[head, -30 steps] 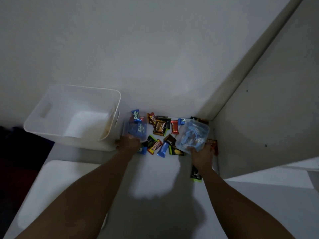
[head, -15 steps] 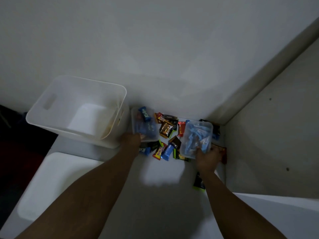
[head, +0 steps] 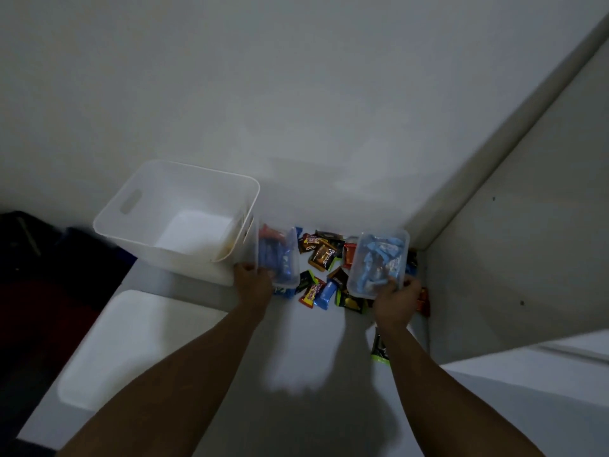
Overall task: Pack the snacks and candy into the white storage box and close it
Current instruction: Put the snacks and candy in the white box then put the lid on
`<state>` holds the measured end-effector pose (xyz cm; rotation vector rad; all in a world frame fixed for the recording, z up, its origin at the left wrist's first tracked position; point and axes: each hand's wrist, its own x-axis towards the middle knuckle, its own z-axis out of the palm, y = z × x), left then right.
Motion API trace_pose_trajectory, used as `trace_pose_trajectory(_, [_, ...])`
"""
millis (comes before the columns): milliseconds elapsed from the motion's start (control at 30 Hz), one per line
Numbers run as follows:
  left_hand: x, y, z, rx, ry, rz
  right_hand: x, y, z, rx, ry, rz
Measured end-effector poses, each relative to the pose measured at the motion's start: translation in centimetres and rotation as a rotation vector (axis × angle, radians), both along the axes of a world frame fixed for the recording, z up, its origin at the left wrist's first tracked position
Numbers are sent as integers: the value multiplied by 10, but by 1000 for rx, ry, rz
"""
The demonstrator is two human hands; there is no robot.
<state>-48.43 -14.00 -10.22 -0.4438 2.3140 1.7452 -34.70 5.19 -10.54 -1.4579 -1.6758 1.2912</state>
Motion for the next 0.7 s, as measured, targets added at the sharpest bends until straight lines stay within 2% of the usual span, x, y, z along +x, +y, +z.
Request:
trace_pose_trajectory(133, [34,-28,-13,-15,-53,6,8,-24,12,1,61,-58])
trace_pose_trajectory(300, [77,-75,-45,-29,-195,-56,21,-68,12,25,33,-51])
trace_pose_trajectory(400, [102,-103,-54,-103,-271,-213,26,-102,11,31,9,-36])
trace_pose_trajectory(500, [120,-126,-63,-161,-250,-295,33,-137,4,21,13,-12])
trace_pose_trajectory(600, [128,-145,-69,-152,-305,-349,46,-172,-6,-27,-7,-1])
trace_pose_trajectory(700, [129,-163,-77,-59,-394,-406,61,-204,-14,-57,-34,7])
